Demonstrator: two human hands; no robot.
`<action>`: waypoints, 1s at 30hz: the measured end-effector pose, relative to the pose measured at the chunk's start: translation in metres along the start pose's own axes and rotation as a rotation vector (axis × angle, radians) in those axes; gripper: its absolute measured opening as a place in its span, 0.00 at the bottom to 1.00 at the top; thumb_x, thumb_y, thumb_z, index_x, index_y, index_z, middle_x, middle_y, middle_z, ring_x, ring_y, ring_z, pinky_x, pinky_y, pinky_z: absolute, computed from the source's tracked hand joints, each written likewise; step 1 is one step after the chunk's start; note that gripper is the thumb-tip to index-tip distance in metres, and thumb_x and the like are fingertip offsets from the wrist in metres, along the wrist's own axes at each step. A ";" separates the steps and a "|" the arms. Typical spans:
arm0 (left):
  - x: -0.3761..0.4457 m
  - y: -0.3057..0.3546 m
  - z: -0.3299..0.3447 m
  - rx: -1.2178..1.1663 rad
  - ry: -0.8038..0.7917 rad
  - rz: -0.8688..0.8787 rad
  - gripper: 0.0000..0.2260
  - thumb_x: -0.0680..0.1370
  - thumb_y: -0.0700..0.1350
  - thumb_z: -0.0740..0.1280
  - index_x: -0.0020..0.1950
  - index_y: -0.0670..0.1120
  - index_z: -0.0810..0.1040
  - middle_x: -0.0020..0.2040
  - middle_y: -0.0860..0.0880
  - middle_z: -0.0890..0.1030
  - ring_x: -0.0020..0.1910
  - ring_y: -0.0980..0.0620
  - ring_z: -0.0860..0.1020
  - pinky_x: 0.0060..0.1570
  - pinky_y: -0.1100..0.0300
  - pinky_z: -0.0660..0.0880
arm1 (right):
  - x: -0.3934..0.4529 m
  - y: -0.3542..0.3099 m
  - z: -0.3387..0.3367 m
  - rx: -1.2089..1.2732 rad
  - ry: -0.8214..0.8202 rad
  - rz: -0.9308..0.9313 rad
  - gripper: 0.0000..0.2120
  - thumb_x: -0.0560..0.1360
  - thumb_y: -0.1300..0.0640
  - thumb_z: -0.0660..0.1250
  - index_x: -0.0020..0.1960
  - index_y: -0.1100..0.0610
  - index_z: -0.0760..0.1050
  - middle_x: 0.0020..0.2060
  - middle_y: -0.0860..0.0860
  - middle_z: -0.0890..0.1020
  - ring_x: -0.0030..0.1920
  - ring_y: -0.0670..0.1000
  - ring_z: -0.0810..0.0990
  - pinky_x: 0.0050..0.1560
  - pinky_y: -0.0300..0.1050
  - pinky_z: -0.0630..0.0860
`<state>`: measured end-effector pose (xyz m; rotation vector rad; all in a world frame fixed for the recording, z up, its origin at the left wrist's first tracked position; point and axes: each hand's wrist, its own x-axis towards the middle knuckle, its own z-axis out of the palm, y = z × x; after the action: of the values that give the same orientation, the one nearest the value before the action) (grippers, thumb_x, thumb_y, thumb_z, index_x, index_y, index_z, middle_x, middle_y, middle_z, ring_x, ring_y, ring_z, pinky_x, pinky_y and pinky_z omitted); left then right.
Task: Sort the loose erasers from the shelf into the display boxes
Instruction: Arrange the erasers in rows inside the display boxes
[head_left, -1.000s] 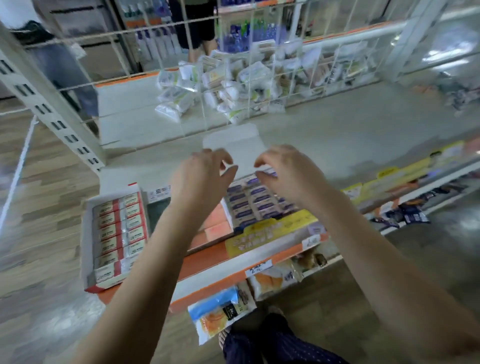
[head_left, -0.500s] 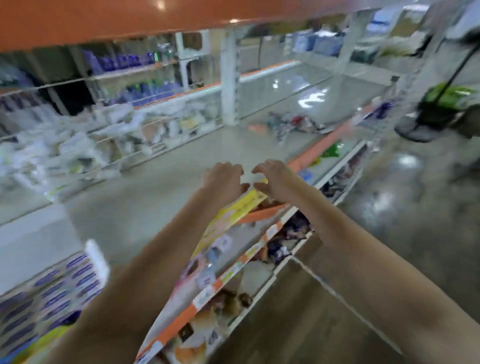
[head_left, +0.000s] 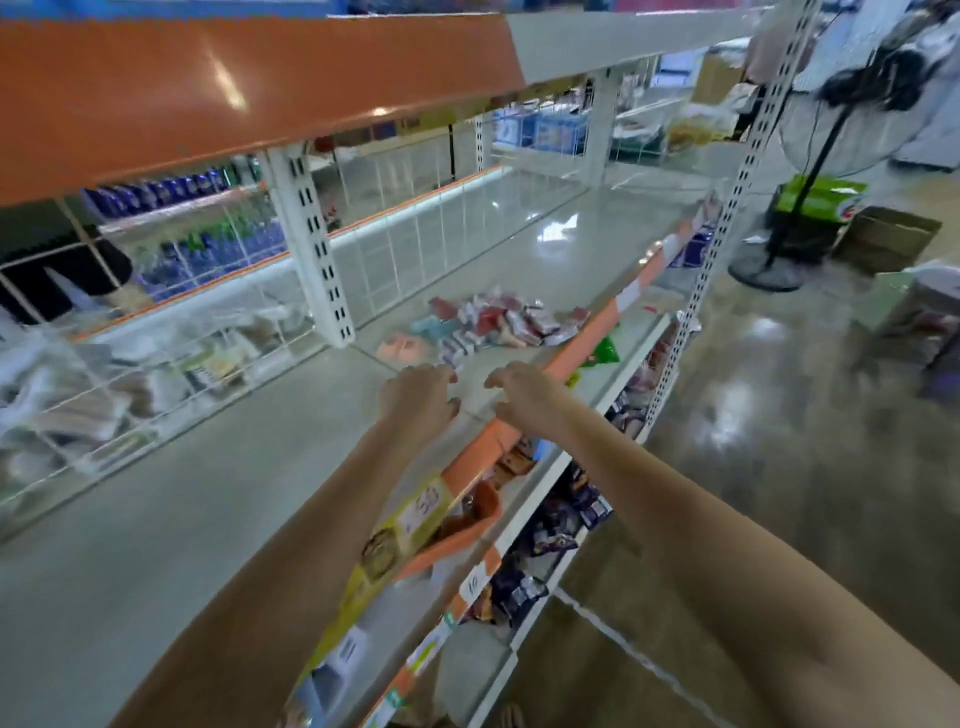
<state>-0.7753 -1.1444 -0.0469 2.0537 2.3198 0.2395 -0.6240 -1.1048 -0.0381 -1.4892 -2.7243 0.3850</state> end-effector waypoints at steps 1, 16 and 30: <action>0.011 -0.003 0.003 0.005 0.008 -0.004 0.16 0.77 0.49 0.64 0.65 0.50 0.72 0.60 0.48 0.77 0.60 0.47 0.74 0.53 0.55 0.71 | 0.013 0.002 -0.002 0.018 0.011 -0.008 0.21 0.77 0.58 0.61 0.69 0.58 0.67 0.67 0.58 0.69 0.67 0.57 0.68 0.65 0.49 0.66; 0.055 -0.036 0.040 -0.066 0.005 -0.042 0.11 0.76 0.47 0.66 0.58 0.49 0.75 0.57 0.50 0.76 0.60 0.48 0.72 0.54 0.53 0.72 | 0.111 0.007 0.027 0.149 0.161 -0.201 0.15 0.76 0.55 0.66 0.61 0.58 0.72 0.62 0.55 0.73 0.62 0.56 0.71 0.56 0.48 0.71; -0.032 -0.015 0.022 -0.220 0.223 -0.425 0.04 0.75 0.47 0.69 0.48 0.49 0.78 0.47 0.53 0.79 0.48 0.52 0.73 0.48 0.56 0.72 | 0.098 0.022 0.022 0.371 0.107 -0.616 0.14 0.74 0.58 0.67 0.59 0.60 0.75 0.53 0.55 0.78 0.52 0.53 0.77 0.48 0.39 0.69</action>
<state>-0.7837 -1.1753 -0.0733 1.4582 2.6425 0.6963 -0.6621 -1.0167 -0.0746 -0.5319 -2.6478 0.6971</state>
